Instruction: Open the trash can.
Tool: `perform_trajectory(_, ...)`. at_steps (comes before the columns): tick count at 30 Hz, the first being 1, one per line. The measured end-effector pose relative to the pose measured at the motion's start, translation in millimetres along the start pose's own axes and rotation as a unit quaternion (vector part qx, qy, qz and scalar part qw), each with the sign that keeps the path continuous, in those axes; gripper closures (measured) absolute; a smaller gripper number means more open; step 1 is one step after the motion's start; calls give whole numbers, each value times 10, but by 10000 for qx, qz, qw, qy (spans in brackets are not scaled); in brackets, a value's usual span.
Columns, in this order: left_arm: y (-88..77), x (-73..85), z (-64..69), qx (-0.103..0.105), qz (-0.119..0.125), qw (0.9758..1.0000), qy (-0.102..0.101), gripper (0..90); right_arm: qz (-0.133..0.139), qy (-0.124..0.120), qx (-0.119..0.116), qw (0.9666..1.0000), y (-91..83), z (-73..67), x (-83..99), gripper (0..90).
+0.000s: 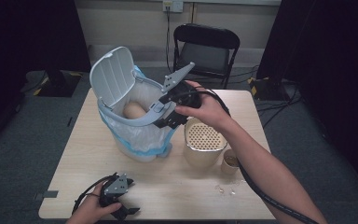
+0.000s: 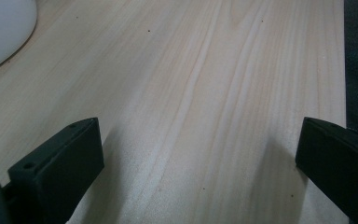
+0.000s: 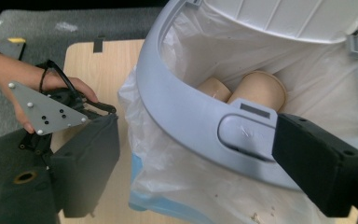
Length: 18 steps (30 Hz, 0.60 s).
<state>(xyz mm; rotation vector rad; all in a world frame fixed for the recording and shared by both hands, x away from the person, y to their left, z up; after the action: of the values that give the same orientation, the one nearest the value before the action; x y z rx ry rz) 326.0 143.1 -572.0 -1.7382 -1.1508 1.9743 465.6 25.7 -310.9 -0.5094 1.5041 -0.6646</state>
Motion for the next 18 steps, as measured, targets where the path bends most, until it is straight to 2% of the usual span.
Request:
perform_trajectory(3,3,-2,5,-4,13,10000,-27,0,14,-19,0,10000,-97,-38,119,146)
perform_trajectory(10,3,-2,4,-7,10,10000,-26,0,-29,53,70,10000,-201,-83,344,146)
perform_trajectory(18,3,-2,4,-6,12,10000,-28,0,72,198,139,9997,-349,-105,612,146)
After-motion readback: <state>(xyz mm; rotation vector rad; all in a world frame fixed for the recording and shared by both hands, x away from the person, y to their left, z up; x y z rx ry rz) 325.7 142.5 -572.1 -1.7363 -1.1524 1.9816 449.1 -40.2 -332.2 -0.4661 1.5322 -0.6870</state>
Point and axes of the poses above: each handheld gripper's, and its own axes: y roughly forward along the jaws, x roughly out of its underside, z roughly to its right, the point moved 10 cm from there along y, roughly forward along the jaws, and after that the axes turned 4 degrees about -x, right-handed, at the moved point
